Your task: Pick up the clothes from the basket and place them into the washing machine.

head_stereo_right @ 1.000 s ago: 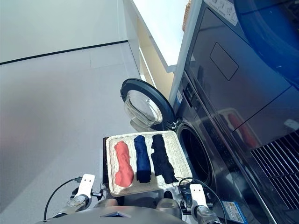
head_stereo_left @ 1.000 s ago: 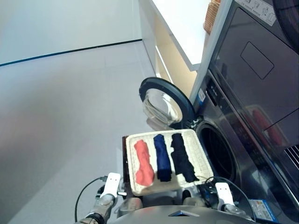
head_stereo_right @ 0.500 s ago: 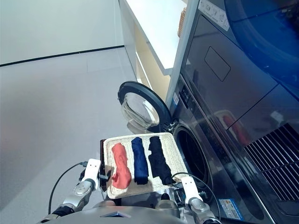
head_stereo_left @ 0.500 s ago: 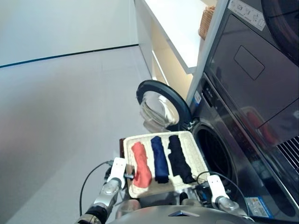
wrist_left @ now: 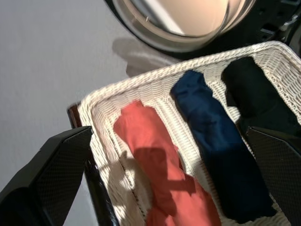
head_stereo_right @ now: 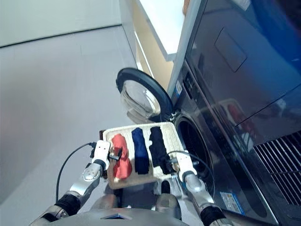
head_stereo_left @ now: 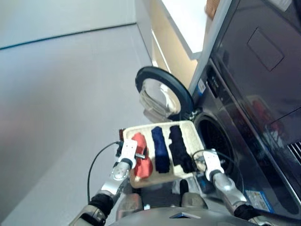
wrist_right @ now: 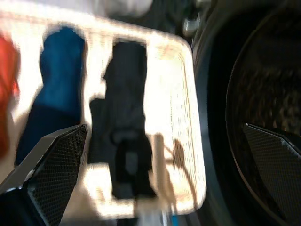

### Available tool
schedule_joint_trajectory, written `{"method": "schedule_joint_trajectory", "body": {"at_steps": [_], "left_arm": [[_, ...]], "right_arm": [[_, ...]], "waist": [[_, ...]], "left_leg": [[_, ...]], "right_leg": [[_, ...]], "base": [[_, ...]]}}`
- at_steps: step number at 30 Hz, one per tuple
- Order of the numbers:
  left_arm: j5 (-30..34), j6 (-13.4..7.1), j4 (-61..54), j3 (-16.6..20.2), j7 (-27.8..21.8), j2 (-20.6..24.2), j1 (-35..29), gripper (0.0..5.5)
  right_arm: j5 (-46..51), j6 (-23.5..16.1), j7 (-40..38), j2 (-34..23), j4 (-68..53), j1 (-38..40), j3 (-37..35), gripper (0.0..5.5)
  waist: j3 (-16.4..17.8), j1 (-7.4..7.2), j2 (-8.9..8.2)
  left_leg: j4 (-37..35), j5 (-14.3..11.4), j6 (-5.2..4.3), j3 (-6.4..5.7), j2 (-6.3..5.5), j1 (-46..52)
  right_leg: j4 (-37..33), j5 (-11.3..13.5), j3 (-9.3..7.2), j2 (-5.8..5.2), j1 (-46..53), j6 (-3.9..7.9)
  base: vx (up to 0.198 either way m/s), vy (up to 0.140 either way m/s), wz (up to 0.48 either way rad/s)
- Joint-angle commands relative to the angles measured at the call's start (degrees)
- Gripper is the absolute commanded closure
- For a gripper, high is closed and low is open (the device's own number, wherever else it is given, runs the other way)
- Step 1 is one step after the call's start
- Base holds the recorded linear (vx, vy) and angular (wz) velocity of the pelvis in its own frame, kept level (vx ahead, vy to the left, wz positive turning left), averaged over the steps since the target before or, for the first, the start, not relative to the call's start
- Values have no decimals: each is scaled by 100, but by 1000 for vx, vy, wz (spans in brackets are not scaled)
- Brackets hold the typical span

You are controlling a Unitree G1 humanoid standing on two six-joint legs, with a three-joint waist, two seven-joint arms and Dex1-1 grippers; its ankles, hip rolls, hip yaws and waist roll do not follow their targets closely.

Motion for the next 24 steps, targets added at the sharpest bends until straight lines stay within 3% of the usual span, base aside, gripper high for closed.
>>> {"method": "schedule_joint_trajectory", "body": {"at_steps": [1, 5, 8, 14, 24], "left_arm": [[-178, -379, -177, -207, 286, -117, -813, 0], [-377, -475, -192, -118, 730, -143, -1020, 0], [-527, -500, -92, -43, 981, -198, -1260, 0], [-717, -439, -125, 47, 1332, -221, -1752, 0], [-960, -361, 228, 279, 1967, -378, -2688, 0]], "right_arm": [[267, -514, -262, -214, -890, -629, -104, 0], [331, -651, -556, -111, -1644, -955, 28, 0], [233, -769, -681, -113, -2234, -1249, 204, 0], [38, -858, -858, -191, -3114, -1660, 472, 0], [-276, -791, -1112, -106, -3643, -2368, 879, 0]], "waist": [[459, 37, -34], [630, 11, -64], [848, -36, -129], [1219, -104, -189], [1409, -220, -224]], "left_leg": [[760, -477, -91, 266, 102, -194], [766, -445, -66, 340, 131, -488], [1186, -561, -56, 344, 167, -884], [2175, -857, -72, 67, 263, -1726], [3269, -1138, -83, -212, 312, -3238]], "right_leg": [[454, -320, -31, -181, -202, 98], [829, -338, 128, -120, -804, 92], [1226, -402, 279, -38, -1265, 77], [2392, -760, 392, 145, -2125, 9], [3543, -1075, 369, 134, -3540, -48]], "base": [[0, 0, 0], [-63, 7, -160], [-90, -10, -163], [-75, -38, -18], [-57, -26, 84]]}}
